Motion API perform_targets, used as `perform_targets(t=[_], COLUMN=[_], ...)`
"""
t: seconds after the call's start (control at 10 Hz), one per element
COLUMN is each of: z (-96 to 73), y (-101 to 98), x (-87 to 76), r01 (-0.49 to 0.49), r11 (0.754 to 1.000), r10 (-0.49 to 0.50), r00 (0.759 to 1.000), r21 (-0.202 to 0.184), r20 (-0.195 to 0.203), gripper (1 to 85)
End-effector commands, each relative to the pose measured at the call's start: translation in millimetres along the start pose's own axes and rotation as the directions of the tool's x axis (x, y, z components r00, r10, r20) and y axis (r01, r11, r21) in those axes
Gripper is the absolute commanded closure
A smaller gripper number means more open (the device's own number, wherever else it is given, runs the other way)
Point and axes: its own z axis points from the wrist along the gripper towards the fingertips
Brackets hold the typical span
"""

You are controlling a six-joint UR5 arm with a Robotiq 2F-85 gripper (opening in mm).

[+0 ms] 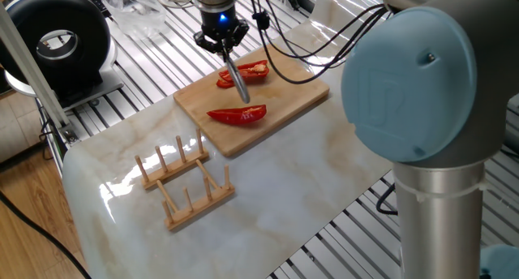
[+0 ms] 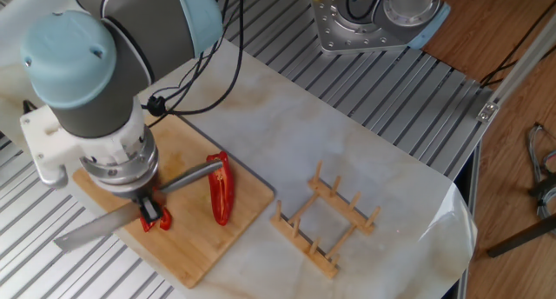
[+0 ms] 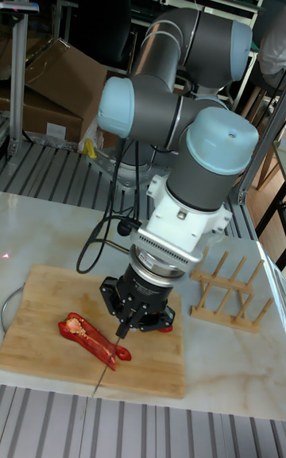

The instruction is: Chop the chili peppers

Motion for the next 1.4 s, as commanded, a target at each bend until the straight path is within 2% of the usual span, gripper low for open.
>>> perform_targets(t=[0.0, 0.3, 0.5, 1.0, 1.3], z=[0.1, 7.7, 11.1, 17.2, 15.3], y=[15.5, 17.4, 21.3, 23.1, 28.7], x=[-10.5, -14.6, -5.5, -3.3, -2.4], r01=[0.023, 0.036, 0.044, 0.057, 0.057], r11=[1.0, 0.999, 0.999, 0.998, 0.998], r10=[-0.023, -0.036, -0.044, -0.057, -0.057], r00=[0.999, 0.999, 0.999, 0.998, 0.998], r21=[0.006, 0.011, 0.003, 0.008, -0.012], r20=[0.031, 0.037, 0.0, -0.013, -0.015], gripper=[84.3, 84.3, 84.3, 84.3, 84.3])
